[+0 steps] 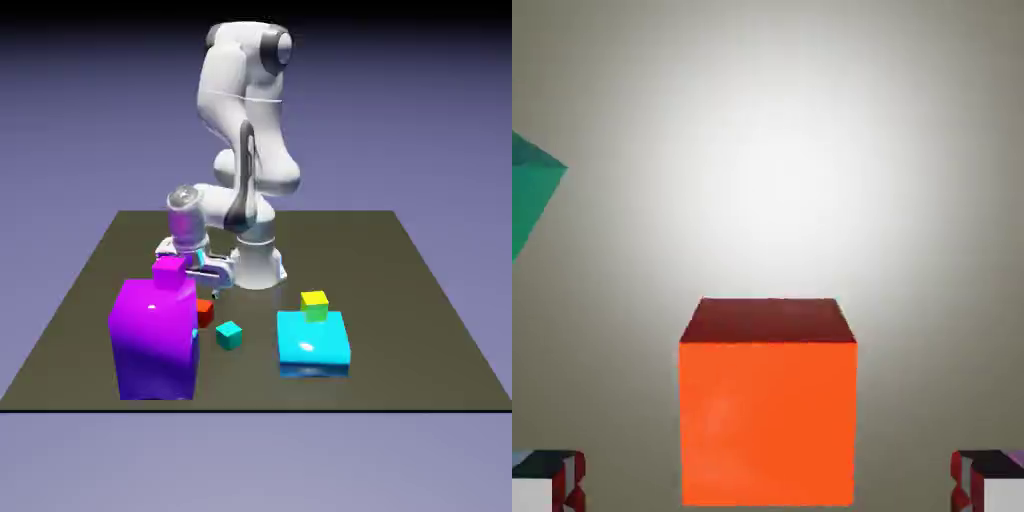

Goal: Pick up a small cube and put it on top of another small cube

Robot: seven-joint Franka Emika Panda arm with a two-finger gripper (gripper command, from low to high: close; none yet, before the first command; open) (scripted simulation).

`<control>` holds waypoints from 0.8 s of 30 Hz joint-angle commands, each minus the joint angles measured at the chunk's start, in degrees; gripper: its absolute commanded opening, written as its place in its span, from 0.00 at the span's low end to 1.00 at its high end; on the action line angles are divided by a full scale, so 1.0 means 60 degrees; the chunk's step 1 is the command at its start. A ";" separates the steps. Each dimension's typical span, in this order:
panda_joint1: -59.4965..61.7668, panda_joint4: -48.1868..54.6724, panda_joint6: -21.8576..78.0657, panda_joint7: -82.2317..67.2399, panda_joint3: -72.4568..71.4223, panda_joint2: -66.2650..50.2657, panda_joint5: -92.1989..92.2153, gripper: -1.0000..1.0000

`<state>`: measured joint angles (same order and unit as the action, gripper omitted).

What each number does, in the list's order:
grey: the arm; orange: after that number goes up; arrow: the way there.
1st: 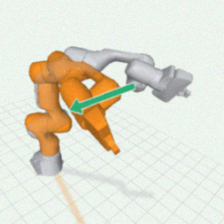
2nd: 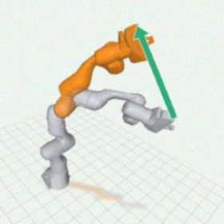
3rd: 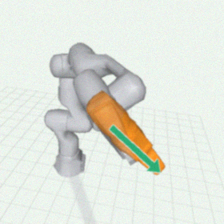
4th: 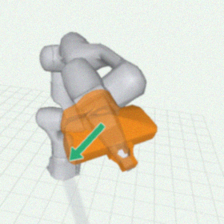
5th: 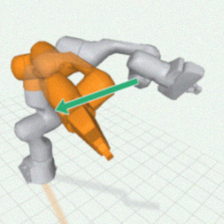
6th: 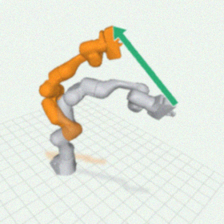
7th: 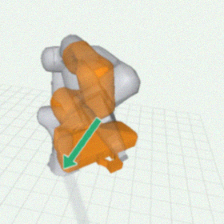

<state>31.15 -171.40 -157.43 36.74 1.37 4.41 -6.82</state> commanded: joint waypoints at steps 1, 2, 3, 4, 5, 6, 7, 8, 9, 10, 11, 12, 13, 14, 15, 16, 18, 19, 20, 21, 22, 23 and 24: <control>-0.0053 0.0030 -0.0316 0.0079 0.0090 -0.0346 -0.0108 0.50; -0.0106 0.0060 -0.0632 0.0157 0.0180 -0.0692 -0.0216 0.50; -0.0160 0.0089 -0.0947 0.0236 0.0269 -0.1038 -0.0324 0.50; -0.0213 0.0119 -0.1263 0.0315 0.0359 -0.1384 -0.0432 0.50; -0.0267 0.0149 -0.1579 0.0393 0.0449 -0.1730 -0.0540 0.50; -0.0320 0.0178 -0.1895 0.0472 0.0538 -0.2075 -0.0648 0.50; -0.0374 0.0208 -0.2210 0.0550 0.0628 -0.2421 -0.0756 0.50; -0.0377 0.0210 -0.2232 0.0556 0.0634 -0.2445 -0.0763 0.50; -0.0377 0.0210 -0.2232 0.0556 0.0634 -0.2445 -0.0763 0.00; -0.0377 0.0210 -0.2232 0.0556 0.0634 -0.2445 -0.0763 0.00; -0.0324 0.0180 -0.1917 0.0477 0.0545 -0.2100 -0.0656 0.00; -0.0270 0.0151 -0.1601 0.0399 0.0455 -0.1754 -0.0548 0.00; -0.0217 0.0121 -0.1285 0.0320 0.0365 -0.1408 -0.0440 0.00; -0.0164 0.0091 -0.0970 0.0242 0.0276 -0.1062 -0.0332 0.00; -0.0110 0.0062 -0.0654 0.0163 0.0186 -0.0717 -0.0224 0.00; -0.0057 0.0032 -0.0338 0.0084 0.0096 -0.0371 -0.0116 0.00; 0.0050 -0.0028 0.0293 -0.0073 -0.0083 0.0321 0.0100 0.00; 0.0104 -0.0057 0.0608 -0.0151 -0.0173 0.0666 0.0208 0.00; 0.0108 -0.0059 0.0631 -0.0157 -0.0179 0.0691 0.0216 0.00; 0.0108 -0.0059 0.0631 -0.0157 -0.0179 0.0691 0.0216 0.00; 0.0330 0.0087 0.0743 -0.0129 0.0151 0.0596 0.0557 0.00; 0.0424 0.0432 0.1091 0.0158 0.0394 0.0572 0.0841 0.00; 0.0517 0.0778 0.1442 0.0446 0.0636 0.0548 0.1123 0.00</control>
<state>34.23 -166.74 -148.78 39.37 5.20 7.70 -0.03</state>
